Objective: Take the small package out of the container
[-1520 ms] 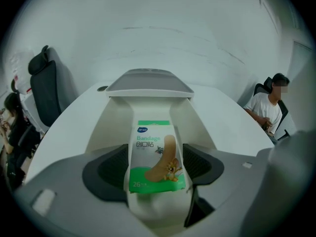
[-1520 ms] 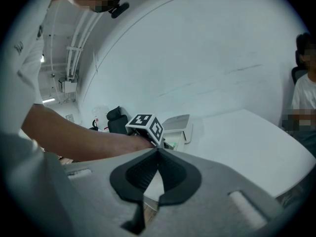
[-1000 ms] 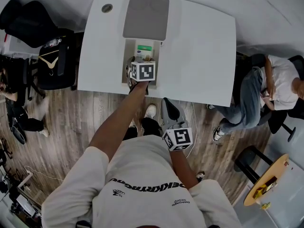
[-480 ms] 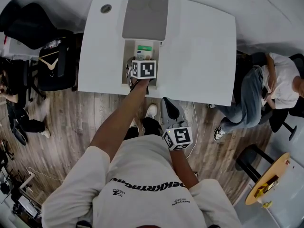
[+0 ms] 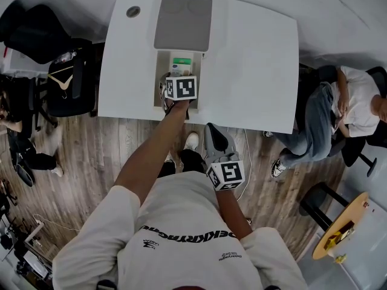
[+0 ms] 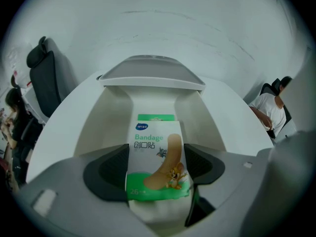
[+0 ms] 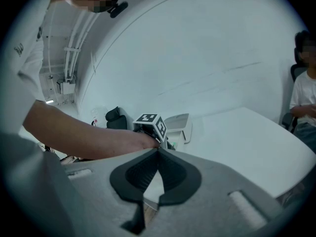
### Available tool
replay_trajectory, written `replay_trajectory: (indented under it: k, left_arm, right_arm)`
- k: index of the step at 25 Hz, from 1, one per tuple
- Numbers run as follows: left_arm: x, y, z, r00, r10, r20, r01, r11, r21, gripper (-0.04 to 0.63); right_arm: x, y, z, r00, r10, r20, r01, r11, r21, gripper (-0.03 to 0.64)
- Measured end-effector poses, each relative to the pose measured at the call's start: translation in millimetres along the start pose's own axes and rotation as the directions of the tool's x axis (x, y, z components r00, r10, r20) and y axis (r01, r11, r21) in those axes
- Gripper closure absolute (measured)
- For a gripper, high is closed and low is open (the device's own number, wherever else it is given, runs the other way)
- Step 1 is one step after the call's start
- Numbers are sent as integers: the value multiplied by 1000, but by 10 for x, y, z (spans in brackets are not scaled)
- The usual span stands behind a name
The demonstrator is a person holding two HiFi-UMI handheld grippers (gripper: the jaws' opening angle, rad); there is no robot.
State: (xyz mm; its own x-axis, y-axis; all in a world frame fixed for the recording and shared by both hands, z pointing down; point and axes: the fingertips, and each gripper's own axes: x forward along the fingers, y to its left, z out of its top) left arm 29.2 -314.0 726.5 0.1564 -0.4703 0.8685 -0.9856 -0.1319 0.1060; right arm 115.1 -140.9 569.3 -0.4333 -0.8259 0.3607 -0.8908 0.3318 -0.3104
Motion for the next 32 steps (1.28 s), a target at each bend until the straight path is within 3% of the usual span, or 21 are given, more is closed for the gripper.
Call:
replay_trajectory:
  k: [13, 32]
  left_arm:
    - [-166, -19, 68, 999, -17, 34, 18, 999, -32, 238]
    - [-648, -67, 72, 990, -73, 124, 75, 997, -16, 238]
  right_arm:
    - [-90, 12, 0, 1000, -16, 11, 16, 1000, -6, 618]
    - [-300, 209, 120, 996, -47, 71, 48, 999, -21, 618]
